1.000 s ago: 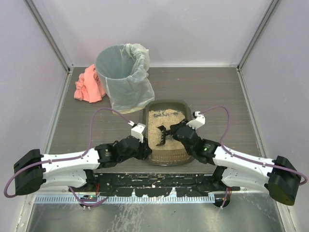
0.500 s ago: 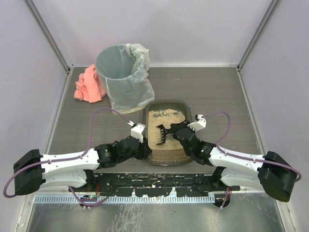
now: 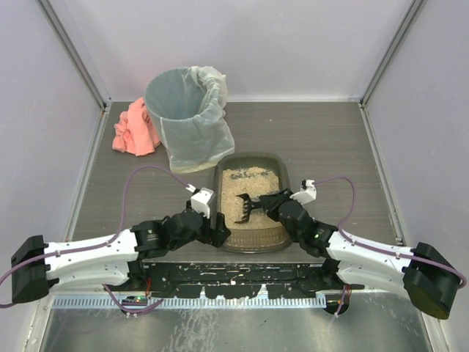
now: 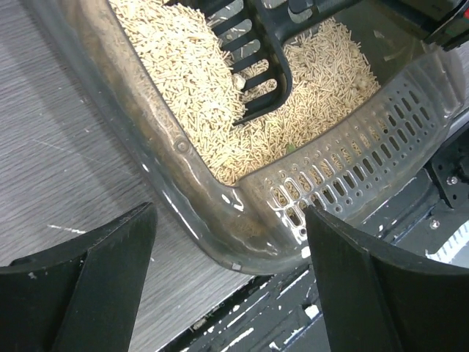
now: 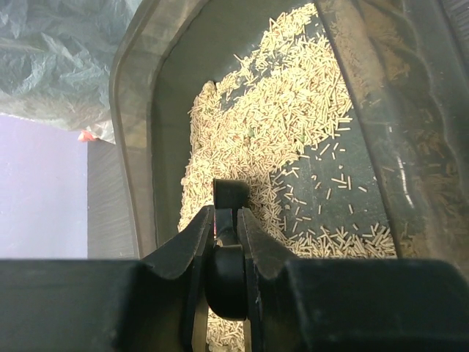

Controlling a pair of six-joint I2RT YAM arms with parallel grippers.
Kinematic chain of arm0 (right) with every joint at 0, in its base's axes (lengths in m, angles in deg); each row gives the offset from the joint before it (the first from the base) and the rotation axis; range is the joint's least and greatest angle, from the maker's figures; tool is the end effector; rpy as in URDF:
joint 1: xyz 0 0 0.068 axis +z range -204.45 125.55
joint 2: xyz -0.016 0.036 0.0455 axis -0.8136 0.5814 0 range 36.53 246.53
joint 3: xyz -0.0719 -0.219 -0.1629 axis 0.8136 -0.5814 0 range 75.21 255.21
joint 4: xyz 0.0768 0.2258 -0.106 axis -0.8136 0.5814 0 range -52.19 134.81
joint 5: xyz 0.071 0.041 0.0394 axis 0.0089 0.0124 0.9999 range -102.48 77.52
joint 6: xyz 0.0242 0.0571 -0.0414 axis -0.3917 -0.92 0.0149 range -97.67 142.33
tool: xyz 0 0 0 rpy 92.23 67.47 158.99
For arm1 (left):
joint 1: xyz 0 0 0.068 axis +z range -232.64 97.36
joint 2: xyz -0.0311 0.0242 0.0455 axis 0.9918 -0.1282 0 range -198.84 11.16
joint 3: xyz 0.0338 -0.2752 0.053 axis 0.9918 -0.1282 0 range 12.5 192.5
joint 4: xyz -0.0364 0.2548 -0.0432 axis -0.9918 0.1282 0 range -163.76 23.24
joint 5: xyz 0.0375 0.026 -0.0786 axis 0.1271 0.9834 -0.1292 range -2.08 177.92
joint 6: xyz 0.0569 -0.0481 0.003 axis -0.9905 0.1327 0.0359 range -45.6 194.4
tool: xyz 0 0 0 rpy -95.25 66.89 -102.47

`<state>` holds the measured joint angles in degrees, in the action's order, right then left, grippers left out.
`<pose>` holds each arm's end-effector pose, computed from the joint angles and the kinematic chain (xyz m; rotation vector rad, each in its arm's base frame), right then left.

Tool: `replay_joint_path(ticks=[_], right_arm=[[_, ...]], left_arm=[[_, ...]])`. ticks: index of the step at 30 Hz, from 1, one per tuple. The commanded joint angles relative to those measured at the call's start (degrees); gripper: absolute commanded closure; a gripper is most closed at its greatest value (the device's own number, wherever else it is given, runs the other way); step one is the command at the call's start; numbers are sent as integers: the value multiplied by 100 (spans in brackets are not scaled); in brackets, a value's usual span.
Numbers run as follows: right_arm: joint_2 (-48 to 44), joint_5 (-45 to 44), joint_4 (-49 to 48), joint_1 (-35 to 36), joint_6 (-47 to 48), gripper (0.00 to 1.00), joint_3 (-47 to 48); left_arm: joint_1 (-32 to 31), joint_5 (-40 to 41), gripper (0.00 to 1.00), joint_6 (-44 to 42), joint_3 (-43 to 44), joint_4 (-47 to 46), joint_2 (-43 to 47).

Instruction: Clean the litter box

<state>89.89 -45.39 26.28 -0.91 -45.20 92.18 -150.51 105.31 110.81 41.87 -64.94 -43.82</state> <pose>0.1486 0.1438 0.1832 0.6143 1.9275 0.8166 0.1001 -0.1964 0.2105 0.4309 2.1897 -0.7168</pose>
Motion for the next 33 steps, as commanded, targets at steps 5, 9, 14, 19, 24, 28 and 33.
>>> replay_joint_path(ticks=[5,9,14,19,24,28,33], right_arm=[[-268,593,-448,-260,-304,99,-387],[-501,528,-551,-378,-381,99,-495],[-843,525,-746,-540,-584,99,-698],[-1166,498,-798,-637,-745,99,-821],[-1482,404,-772,-687,-901,99,-935],[-1772,272,-479,-704,-937,99,-883],[-2235,175,-140,-728,-926,99,-845]], left_arm=[[-24,636,13,-98,114,698,850],[-17,760,10,-90,68,884,1064],[-15,815,9,-42,7,993,1171],[-15,836,10,-11,-35,1038,1200],[-13,901,10,-16,-31,1162,1271],[-15,979,10,-27,-20,1254,1385],[-15,1057,10,-78,82,1430,1514]])
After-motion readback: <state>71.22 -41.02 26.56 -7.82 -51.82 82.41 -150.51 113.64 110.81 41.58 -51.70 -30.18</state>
